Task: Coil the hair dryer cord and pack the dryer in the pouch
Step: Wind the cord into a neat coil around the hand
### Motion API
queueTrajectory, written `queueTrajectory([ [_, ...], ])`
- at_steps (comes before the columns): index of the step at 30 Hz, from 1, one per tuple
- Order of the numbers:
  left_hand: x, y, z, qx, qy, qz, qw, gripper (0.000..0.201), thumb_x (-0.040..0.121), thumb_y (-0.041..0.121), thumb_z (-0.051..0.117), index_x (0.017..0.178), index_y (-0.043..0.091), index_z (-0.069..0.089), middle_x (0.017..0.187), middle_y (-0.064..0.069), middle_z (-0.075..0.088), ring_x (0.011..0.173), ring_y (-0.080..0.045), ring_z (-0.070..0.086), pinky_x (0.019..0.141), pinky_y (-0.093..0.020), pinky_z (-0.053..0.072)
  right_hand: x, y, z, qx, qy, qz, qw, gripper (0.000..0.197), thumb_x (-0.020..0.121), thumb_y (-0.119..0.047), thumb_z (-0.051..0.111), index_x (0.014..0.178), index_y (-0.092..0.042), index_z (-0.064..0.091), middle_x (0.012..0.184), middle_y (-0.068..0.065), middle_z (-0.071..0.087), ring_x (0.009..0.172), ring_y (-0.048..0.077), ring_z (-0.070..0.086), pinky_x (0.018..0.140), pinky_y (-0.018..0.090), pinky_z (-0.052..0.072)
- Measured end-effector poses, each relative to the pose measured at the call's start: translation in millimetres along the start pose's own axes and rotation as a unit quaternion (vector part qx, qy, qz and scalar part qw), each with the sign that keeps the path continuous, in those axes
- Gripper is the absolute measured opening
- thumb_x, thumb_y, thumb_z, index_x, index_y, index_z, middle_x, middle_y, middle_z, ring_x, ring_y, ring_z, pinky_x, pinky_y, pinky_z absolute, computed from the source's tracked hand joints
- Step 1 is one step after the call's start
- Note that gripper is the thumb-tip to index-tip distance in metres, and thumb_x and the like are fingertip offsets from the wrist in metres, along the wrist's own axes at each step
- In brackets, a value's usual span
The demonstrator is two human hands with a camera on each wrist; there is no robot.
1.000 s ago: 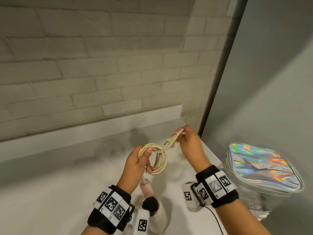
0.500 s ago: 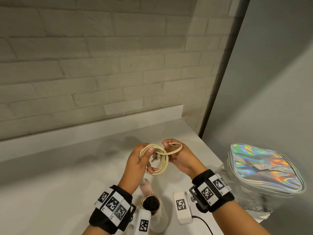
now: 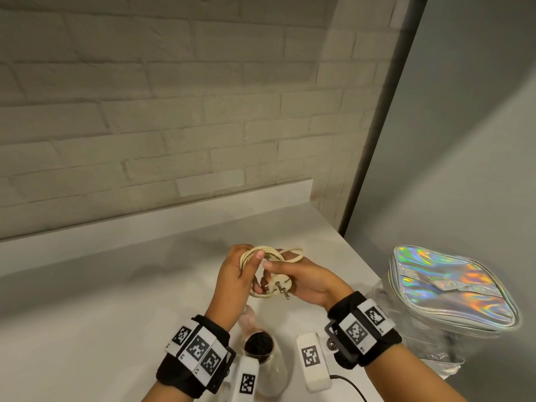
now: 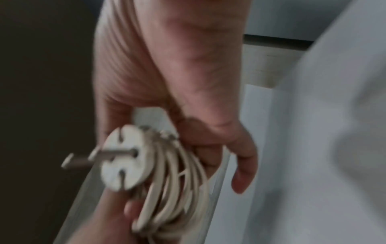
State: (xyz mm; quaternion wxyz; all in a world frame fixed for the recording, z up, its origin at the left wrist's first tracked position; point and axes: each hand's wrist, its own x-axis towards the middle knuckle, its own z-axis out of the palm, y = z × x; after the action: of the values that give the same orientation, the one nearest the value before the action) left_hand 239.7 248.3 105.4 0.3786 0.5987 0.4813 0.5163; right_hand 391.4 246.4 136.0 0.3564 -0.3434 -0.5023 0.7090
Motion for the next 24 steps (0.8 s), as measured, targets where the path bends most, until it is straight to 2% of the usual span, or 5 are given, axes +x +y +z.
queueTrajectory([
  [4, -1, 2, 2, 0.008, 0.01, 0.015, 1.0, 0.018, 0.085, 0.038, 0.051, 0.092, 0.023, 0.059, 0.094, -0.005, 0.064, 0.081, -0.011, 0.062, 0.071, -0.015, 0.046, 3, -8, 5, -0.102, 0.007, 0.014, 0.995, 0.02, 0.076, -0.004, 0.065, 0.095, -0.009, 0.064, 0.079, 0.011, 0.065, 0.074, 0.021, 0.062, 0.07, 0.03, 0.049],
  [10, -2, 6, -6, -0.023, 0.03, -0.024, 0.999, 0.025, 0.09, 0.027, 0.051, 0.099, 0.004, 0.057, 0.054, 0.003, 0.059, 0.04, -0.01, 0.057, 0.048, -0.023, 0.05, -16, -22, 3, -0.357, -0.012, 0.156, 0.921, 0.028, 0.09, -0.014, 0.052, 0.116, -0.004, 0.054, 0.1, 0.011, 0.065, 0.071, 0.021, 0.064, 0.07, 0.029, 0.053],
  [14, -3, 2, -15, -0.043, 0.043, -0.057, 0.997, 0.017, 0.086, 0.026, 0.059, 0.09, 0.009, 0.059, 0.043, 0.004, 0.058, 0.037, -0.011, 0.055, 0.056, -0.039, 0.053, -39, -53, -6, -0.569, 0.01, 0.031, 0.821, 0.023, 0.086, -0.023, 0.06, 0.108, -0.019, 0.066, 0.079, -0.012, 0.061, 0.074, 0.006, 0.054, 0.079, 0.026, 0.044],
  [18, -8, 7, -14, -0.048, 0.044, -0.048, 0.997, 0.01, 0.082, 0.022, 0.064, 0.086, 0.023, 0.055, 0.048, 0.005, 0.061, 0.036, -0.014, 0.055, 0.046, -0.027, 0.048, -53, -75, -23, -0.673, 0.053, -0.071, 0.734, 0.021, 0.089, -0.028, 0.056, 0.108, -0.03, 0.064, 0.083, -0.037, 0.044, 0.097, 0.006, 0.04, 0.089, 0.03, 0.024],
  [24, -7, 14, -11, 0.007, 0.001, -0.005, 1.0, 0.006, 0.089, 0.026, 0.055, 0.084, 0.024, 0.059, 0.059, 0.015, 0.064, 0.04, -0.011, 0.059, 0.048, -0.016, 0.044, -49, -57, -43, -0.669, 0.203, -0.169, 0.694, 0.022, 0.086, -0.029, 0.048, 0.099, -0.024, 0.065, 0.099, -0.005, 0.057, 0.096, 0.01, 0.046, 0.089, 0.031, 0.023],
])
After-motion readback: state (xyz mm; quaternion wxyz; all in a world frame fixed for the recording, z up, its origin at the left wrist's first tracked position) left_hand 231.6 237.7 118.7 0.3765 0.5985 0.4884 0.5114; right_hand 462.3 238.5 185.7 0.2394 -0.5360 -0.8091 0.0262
